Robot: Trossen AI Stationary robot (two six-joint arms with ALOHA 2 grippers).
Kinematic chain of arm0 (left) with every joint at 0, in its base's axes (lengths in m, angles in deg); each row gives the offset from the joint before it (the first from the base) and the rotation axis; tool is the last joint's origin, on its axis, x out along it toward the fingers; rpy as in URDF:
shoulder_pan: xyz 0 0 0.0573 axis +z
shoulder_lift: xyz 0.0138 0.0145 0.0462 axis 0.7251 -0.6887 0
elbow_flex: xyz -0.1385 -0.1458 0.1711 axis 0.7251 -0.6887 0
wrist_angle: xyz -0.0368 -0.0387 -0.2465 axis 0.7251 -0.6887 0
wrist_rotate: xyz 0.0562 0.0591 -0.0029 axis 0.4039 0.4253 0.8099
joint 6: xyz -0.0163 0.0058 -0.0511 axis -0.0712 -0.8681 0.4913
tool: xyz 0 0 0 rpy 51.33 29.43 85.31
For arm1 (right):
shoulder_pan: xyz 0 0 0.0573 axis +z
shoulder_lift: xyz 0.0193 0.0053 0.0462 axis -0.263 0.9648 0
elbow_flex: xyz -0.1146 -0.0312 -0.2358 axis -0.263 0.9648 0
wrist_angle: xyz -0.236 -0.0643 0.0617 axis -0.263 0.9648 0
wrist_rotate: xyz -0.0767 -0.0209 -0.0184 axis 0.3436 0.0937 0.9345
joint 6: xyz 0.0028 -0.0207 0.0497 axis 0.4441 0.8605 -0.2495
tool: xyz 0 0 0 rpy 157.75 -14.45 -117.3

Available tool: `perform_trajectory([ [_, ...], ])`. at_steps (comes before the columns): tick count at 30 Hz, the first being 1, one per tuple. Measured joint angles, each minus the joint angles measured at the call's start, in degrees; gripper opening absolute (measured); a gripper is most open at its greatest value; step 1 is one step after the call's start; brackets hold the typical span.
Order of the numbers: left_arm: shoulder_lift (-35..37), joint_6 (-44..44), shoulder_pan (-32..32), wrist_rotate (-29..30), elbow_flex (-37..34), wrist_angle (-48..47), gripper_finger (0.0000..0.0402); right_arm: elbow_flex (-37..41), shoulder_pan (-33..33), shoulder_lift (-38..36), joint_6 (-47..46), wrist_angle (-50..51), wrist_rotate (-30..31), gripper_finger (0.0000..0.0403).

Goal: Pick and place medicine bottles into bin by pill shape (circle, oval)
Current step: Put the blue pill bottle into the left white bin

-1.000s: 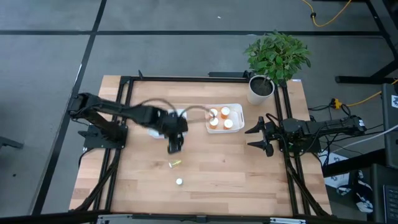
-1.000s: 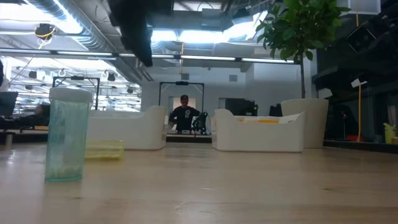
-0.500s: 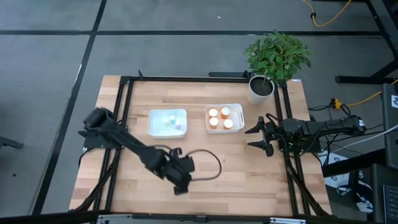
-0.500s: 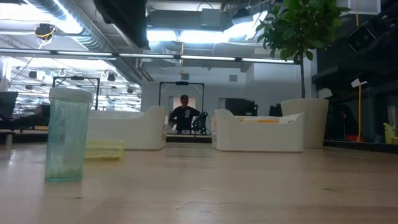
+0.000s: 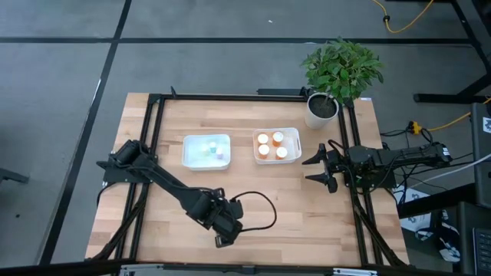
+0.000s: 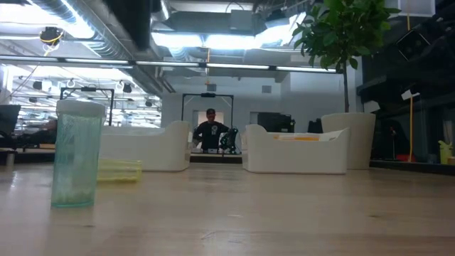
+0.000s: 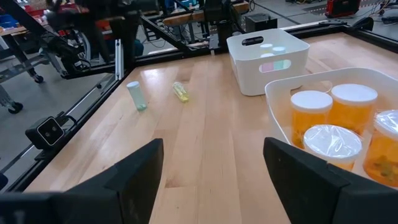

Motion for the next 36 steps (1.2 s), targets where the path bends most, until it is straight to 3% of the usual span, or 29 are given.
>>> perform_trajectory([
  [5, -0.04, 1.66, -0.18, -0.87, -2.82, 1.33, 0.0244, -0.01, -0.01, 0.00, -0.01, 0.00, 0.00, 0.0279],
  [9, -0.04, 2.87, -0.49, -0.89, -4.61, 2.29, 0.0260, 0.00, 0.01, 0.00, -0.01, 0.00, -0.01, 0.0279],
  [36, -0.02, 5.85, -1.99, -2.16, -15.70, 14.02, 0.0256, 0.01, 0.00, 0.00, 0.00, 0.00, -0.01, 0.0279],
])
